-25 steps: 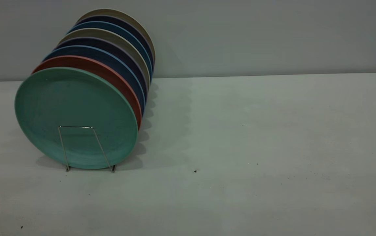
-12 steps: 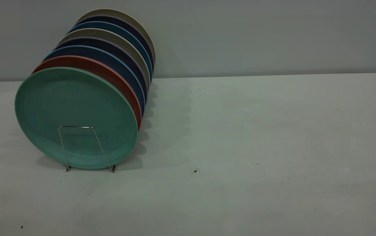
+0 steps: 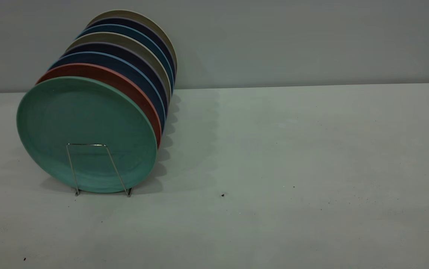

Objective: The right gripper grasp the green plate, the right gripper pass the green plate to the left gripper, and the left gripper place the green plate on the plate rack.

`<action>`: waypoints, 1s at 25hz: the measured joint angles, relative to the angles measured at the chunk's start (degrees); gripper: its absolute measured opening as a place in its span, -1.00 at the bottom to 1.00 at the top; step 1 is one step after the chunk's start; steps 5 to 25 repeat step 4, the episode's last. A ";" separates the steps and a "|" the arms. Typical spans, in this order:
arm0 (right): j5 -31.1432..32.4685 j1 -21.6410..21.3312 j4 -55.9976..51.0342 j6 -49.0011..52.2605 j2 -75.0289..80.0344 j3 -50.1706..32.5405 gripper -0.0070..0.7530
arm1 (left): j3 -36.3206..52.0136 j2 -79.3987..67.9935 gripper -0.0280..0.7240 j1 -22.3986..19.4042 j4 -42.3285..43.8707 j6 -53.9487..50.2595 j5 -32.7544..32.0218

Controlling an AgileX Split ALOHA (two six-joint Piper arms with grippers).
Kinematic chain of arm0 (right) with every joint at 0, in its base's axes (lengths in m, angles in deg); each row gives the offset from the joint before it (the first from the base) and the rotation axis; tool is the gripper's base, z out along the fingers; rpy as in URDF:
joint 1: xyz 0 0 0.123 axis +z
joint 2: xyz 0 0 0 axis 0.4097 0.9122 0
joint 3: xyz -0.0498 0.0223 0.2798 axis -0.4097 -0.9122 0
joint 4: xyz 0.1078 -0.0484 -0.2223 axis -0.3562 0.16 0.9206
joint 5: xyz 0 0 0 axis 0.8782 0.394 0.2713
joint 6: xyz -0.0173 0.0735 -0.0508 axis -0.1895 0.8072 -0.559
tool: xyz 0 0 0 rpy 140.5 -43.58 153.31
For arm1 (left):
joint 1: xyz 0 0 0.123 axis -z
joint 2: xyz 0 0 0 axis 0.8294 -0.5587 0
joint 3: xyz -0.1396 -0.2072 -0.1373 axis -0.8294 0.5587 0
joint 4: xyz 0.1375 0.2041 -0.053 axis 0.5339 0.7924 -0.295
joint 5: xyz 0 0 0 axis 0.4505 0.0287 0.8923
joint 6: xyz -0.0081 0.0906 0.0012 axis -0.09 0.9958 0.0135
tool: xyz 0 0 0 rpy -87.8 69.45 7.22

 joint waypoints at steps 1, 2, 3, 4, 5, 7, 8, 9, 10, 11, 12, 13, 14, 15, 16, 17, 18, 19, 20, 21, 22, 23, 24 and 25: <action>0.00 0.00 0.00 0.00 0.00 0.00 0.18 | 0.00 0.00 0.25 0.00 0.00 0.00 0.00; 0.00 0.00 0.00 0.00 0.00 0.00 0.18 | 0.00 0.00 0.25 0.00 0.00 0.00 0.00; 0.00 0.00 0.00 0.00 0.00 0.00 0.18 | 0.00 0.00 0.25 0.00 0.00 0.00 0.00; 0.00 0.00 0.00 0.00 0.00 0.00 0.18 | 0.00 0.00 0.25 0.00 0.00 0.00 0.00; 0.00 0.00 0.00 0.00 0.00 0.00 0.18 | 0.00 0.00 0.25 0.00 0.00 0.00 0.00; 0.00 0.00 0.00 0.00 0.00 0.00 0.18 | 0.00 0.00 0.25 0.00 0.00 0.00 0.00; 0.00 0.00 0.00 0.00 0.00 0.00 0.18 | 0.00 0.00 0.25 0.00 0.00 0.00 0.00; 0.00 0.00 0.00 0.00 0.00 0.00 0.18 | 0.00 0.00 0.25 0.00 0.00 0.00 0.00; 0.00 0.00 0.00 0.00 0.00 0.00 0.18 | 0.00 0.00 0.25 0.00 0.00 0.00 0.00; 0.00 0.00 0.00 0.00 0.00 0.00 0.18 | 0.00 0.00 0.25 0.00 0.00 0.00 0.00; 0.00 0.00 0.00 0.00 0.00 0.00 0.18 | 0.00 0.00 0.25 0.00 0.00 0.00 0.00; 0.00 0.00 0.00 0.00 0.00 0.00 0.18 | 0.00 0.00 0.25 0.00 0.00 0.00 0.00; 0.00 0.00 0.00 0.00 0.00 0.00 0.18 | 0.00 0.00 0.25 0.00 0.00 0.00 0.00; 0.00 0.00 0.00 0.00 0.00 0.00 0.18 | 0.00 0.00 0.25 0.00 0.00 0.00 0.00; 0.00 0.00 0.00 0.00 0.00 0.00 0.18 | 0.00 0.00 0.25 0.00 0.00 0.00 0.00; 0.00 0.00 0.00 0.00 0.00 0.00 0.18 | 0.00 0.00 0.25 0.00 0.00 0.00 0.00; 0.00 0.00 0.00 0.00 0.00 0.00 0.18 | 0.00 0.00 0.25 0.00 0.00 0.00 0.00; 0.00 0.00 0.00 0.00 0.00 0.00 0.18 | 0.00 0.00 0.25 0.00 0.00 0.00 0.00; 0.00 0.00 0.00 0.00 0.00 0.00 0.18 | 0.00 0.00 0.25 0.00 0.00 0.00 0.00; 0.00 0.00 0.00 0.00 0.00 0.00 0.18 | 0.00 0.00 0.25 0.00 0.00 0.00 0.00; 0.00 0.00 0.00 0.00 0.00 0.00 0.18 | 0.00 0.00 0.25 0.00 0.00 0.00 0.00; 0.00 0.00 0.00 0.00 0.00 0.00 0.18 | 0.00 0.00 0.25 0.00 0.00 0.00 0.00; 0.00 0.00 0.00 0.00 0.00 0.00 0.18 | 0.00 0.00 0.25 0.00 0.00 0.00 0.00; 0.00 0.00 0.00 0.00 0.00 0.00 0.18 | 0.00 0.00 0.25 0.00 0.00 0.00 0.00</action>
